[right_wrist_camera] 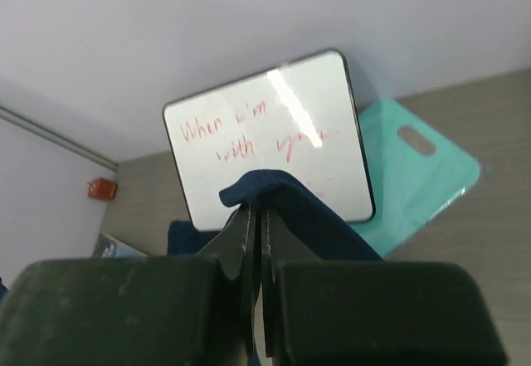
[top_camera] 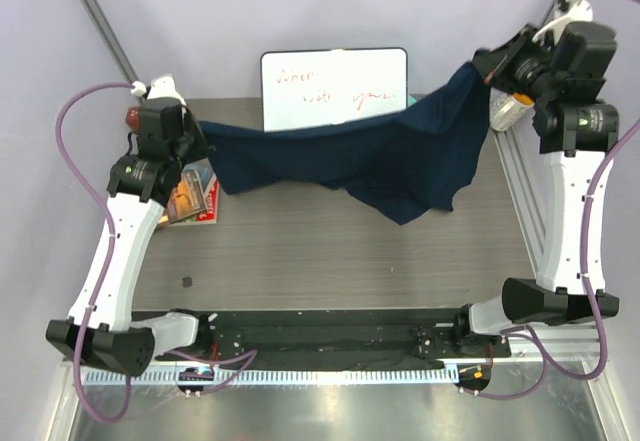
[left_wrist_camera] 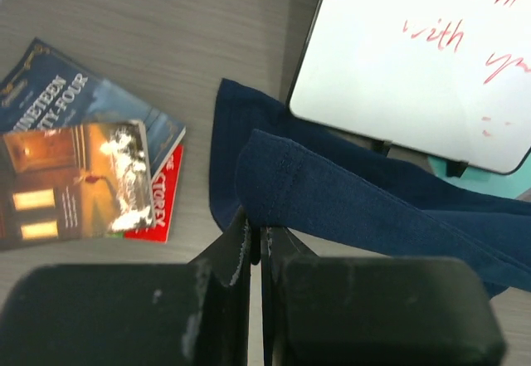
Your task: Fold and stack the t-shirts
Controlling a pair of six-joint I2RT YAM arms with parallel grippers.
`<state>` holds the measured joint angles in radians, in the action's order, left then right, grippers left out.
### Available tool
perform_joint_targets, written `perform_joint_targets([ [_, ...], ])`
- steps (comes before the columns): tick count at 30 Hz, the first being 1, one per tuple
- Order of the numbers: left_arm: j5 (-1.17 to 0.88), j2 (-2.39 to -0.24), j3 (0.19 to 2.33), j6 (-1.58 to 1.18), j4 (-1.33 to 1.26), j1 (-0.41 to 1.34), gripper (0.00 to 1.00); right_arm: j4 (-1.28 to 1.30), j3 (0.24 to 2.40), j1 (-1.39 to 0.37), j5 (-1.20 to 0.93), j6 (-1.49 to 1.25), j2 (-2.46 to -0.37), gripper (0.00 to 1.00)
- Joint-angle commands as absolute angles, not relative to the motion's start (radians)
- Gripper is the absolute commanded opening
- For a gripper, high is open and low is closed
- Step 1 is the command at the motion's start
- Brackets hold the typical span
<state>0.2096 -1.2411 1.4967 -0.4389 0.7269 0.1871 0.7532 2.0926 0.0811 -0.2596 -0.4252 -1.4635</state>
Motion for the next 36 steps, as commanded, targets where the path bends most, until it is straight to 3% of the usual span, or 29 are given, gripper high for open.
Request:
perform_joint_targets([
  [1,0.236,-1.163,1.412,-0.456,0.695,0.178,0.00,0.696,1.945,0.084,-0.302,-0.419,-1.397,0.01],
  [7,0.258,-1.259,1.558,-0.451,0.696,0.178,0.00,0.747,2.089,0.084,-0.259,-0.422,-1.527,0.01],
  [11,0.268,-1.409,1.747,-0.454,0.710,0.176,0.00,0.825,2.537,0.084,-0.284,-0.449,-1.794,0.01],
  [13,0.281,-1.529,1.934,-0.453,0.750,0.173,0.00,0.812,2.658,0.094,-0.294,-0.498,-1.932,0.01],
  [18,0.288,-1.700,2.277,-0.463,0.851,0.170,0.00,0.654,2.619,0.104,-0.357,-0.587,-1.968,0.01],
  [22,0.278,-1.631,2.221,-0.488,0.772,0.170,0.00,0.601,2.557,0.106,-0.368,-0.589,-1.875,0.01],
  [27,0.270,-1.442,1.965,-0.477,0.623,0.170,0.00,0.571,2.591,0.115,-0.357,-0.598,-1.763,0.01],
  [36,0.242,-1.198,1.827,-0.440,0.634,0.170,0.00,0.515,2.496,0.158,-0.413,-0.678,-1.577,0.01],
])
